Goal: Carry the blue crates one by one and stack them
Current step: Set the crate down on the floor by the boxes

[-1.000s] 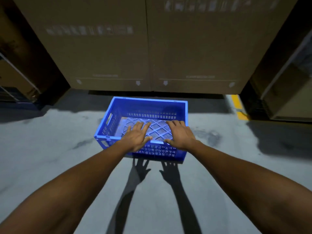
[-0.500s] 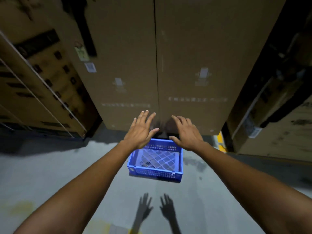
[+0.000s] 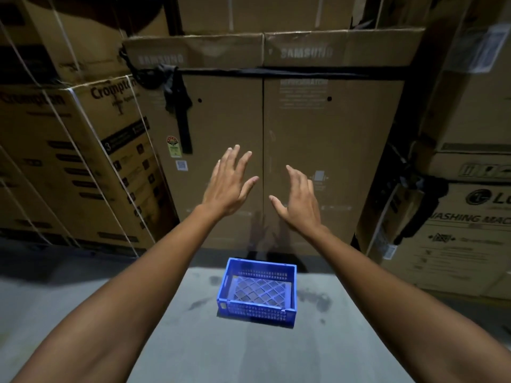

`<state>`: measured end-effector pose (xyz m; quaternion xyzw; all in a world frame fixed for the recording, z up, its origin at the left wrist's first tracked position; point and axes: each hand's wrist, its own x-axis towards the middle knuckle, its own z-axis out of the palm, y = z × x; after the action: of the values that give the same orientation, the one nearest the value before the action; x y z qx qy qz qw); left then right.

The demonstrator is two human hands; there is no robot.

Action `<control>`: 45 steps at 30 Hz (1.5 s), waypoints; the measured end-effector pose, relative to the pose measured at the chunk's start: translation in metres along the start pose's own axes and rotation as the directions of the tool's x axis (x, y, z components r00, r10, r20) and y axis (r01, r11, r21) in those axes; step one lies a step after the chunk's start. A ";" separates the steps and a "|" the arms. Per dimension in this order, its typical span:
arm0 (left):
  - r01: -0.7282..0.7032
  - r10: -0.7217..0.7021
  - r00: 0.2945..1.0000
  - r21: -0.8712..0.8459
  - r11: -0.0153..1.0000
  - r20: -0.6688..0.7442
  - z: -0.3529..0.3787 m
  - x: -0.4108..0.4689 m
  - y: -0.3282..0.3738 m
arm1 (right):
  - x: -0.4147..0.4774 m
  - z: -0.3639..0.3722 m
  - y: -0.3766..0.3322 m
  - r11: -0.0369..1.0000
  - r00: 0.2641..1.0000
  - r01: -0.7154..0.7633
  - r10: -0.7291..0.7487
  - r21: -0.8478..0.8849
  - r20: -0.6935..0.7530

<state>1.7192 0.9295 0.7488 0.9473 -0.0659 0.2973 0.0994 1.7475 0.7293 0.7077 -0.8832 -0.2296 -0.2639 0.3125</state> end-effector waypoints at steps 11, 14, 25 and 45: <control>0.043 -0.046 0.996 -0.031 0.999 -0.082 -0.040 -0.010 0.035 | 0.010 -0.059 -0.031 0.968 0.981 0.050 0.000 0.248 -0.196; 0.052 -0.053 0.993 -0.013 0.999 -0.107 -0.050 -0.014 0.058 | 0.009 -0.078 -0.025 0.953 0.978 0.069 -0.005 0.296 -0.211; 0.210 -0.208 0.958 -0.013 0.978 -0.198 -0.065 -0.057 0.156 | -0.024 -0.140 0.007 0.861 0.976 0.159 -0.064 0.483 -0.208; 0.307 -0.287 0.888 -0.001 0.952 -0.359 -0.213 -0.284 0.268 | -0.243 -0.252 -0.105 0.739 0.988 0.152 -0.125 0.657 -0.088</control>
<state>1.3216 0.7361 0.7964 0.8793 0.1070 0.4464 0.1273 1.4233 0.5749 0.7724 -0.6906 -0.3670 -0.2050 0.5886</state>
